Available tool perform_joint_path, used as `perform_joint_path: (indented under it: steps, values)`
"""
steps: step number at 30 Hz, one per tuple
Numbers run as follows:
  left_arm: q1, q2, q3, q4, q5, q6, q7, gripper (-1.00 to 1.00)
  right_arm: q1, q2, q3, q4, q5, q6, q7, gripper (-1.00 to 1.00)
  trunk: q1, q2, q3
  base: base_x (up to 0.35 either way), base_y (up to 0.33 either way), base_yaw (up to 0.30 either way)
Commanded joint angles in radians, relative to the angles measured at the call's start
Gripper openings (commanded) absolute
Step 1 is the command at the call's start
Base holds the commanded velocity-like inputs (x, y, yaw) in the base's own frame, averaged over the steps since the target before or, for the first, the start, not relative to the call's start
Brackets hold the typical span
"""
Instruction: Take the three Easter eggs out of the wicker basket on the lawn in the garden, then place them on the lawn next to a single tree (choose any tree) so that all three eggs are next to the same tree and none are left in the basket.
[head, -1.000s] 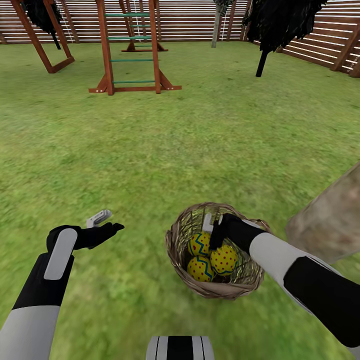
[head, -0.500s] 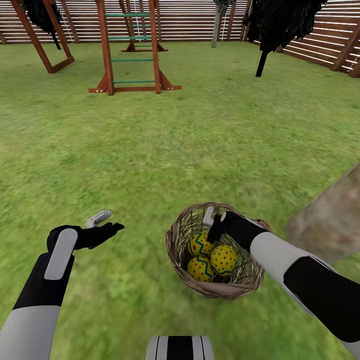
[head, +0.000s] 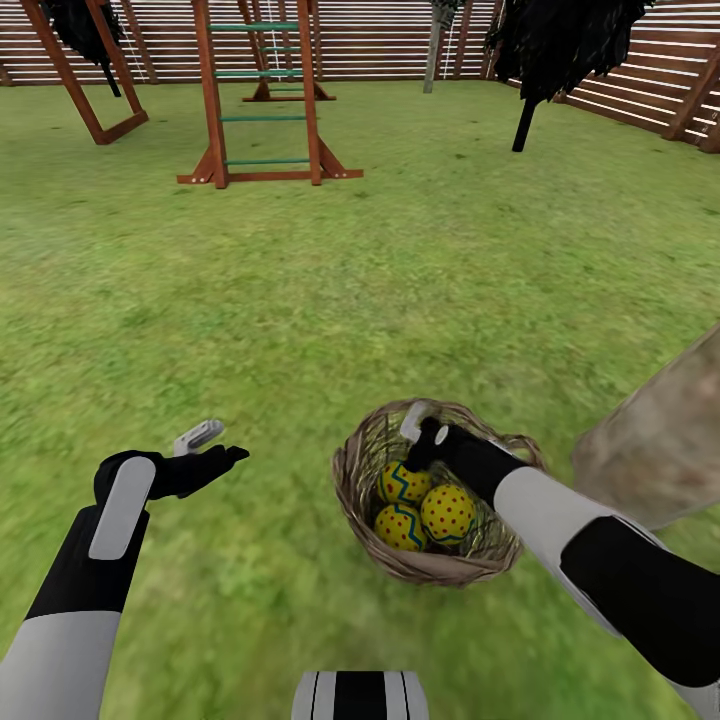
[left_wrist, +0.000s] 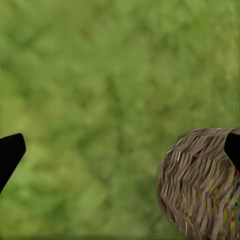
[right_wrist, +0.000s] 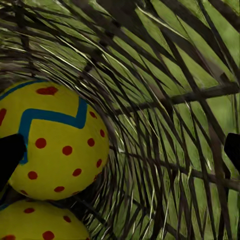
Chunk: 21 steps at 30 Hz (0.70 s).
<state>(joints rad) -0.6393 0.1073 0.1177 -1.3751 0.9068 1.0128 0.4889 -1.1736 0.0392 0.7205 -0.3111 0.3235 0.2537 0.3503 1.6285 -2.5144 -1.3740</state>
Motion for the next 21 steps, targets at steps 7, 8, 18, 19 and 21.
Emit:
perform_joint_path:
  steps: [7,8,18,19,21]
  values:
    - [0.000,0.000,0.000,-0.001,0.010,0.003,0.010,1.00,0.000,0.005,-0.005,0.007,0.006,0.016,0.094,1.00,0.001,-0.001,-0.012,0.000,0.000,0.000]
    - [0.000,0.000,0.000,-0.001,0.010,0.003,0.010,1.00,0.000,0.004,-0.005,0.007,0.006,0.016,0.093,1.00,0.002,-0.001,-0.016,0.000,0.000,0.000]
    - [0.000,0.000,0.000,-0.001,0.010,0.003,0.010,1.00,0.000,-0.004,-0.022,0.004,0.009,0.007,0.019,1.00,0.006,-0.004,-0.055,0.000,0.000,0.000]
    - [0.000,0.000,0.000,-0.001,0.010,0.003,0.010,1.00,0.000,-0.003,-0.022,0.004,0.009,0.006,0.018,1.00,0.007,-0.004,-0.059,0.000,0.000,0.000]
    - [0.000,0.000,0.000,-0.001,0.010,0.003,0.010,1.00,0.000,-0.003,-0.022,0.003,0.009,0.006,0.016,1.00,0.007,-0.004,-0.066,0.000,0.000,0.000]
